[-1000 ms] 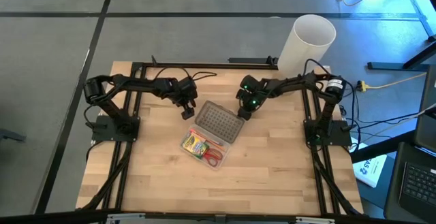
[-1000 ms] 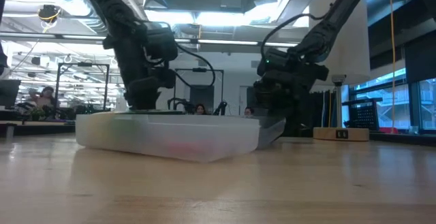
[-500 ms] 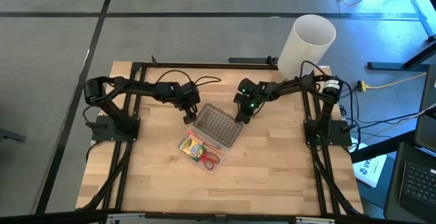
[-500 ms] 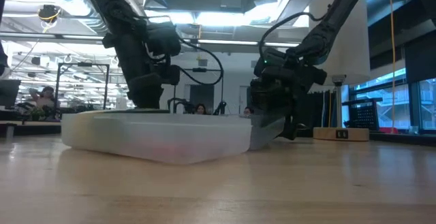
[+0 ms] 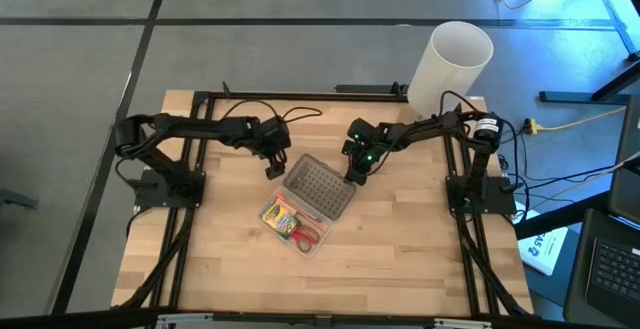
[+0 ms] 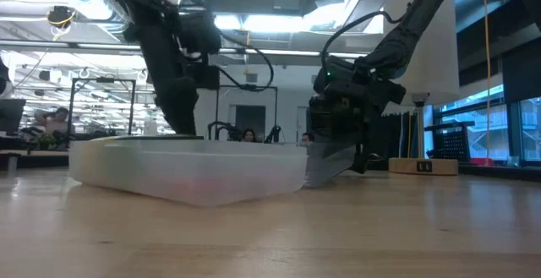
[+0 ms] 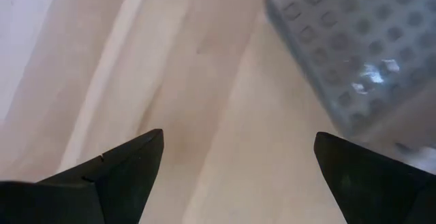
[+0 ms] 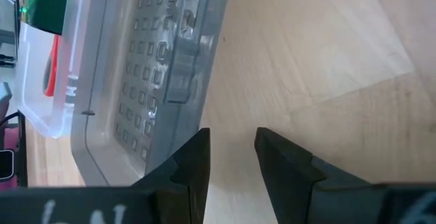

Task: Pack school essentials
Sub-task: Close the supply box

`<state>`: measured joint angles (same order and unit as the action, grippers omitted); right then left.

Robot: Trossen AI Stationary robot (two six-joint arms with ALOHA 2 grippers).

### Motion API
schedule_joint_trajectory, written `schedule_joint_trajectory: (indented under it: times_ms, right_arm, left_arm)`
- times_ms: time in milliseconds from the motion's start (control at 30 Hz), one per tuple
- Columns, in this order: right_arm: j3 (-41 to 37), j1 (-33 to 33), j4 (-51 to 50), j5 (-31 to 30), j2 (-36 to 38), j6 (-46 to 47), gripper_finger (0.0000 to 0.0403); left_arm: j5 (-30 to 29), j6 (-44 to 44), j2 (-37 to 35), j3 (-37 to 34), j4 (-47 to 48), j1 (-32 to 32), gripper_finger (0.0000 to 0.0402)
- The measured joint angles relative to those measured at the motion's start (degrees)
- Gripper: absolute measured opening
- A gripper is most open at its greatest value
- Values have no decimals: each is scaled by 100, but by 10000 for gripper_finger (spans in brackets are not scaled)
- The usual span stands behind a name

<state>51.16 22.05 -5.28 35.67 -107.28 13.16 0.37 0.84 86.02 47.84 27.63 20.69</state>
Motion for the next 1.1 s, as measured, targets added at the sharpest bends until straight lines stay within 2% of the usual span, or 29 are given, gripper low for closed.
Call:
schedule_joint_trajectory:
  times_ms: [133,267,533,767,900,1100]
  right_arm:
    - [0,2,-2,-29,2,-6,126]
    - [6,2,-2,-112,6,-14,126]
    - [11,2,-2,-176,9,-17,126]
    - [11,6,-2,-231,11,3,126]
    - [11,6,-2,-302,16,7,126]
    - [15,8,-27,-292,17,16,126]
  left_arm:
    - [185,272,-399,4,417,-248,373]
    - [194,702,-655,4,687,-846,373]
    - [174,1688,-672,4,750,-2236,373]
    - [-199,1797,-532,4,579,-3119,373]
    - [-539,1859,-288,6,512,-3357,373]
    - [-550,1985,93,21,437,-3344,373]
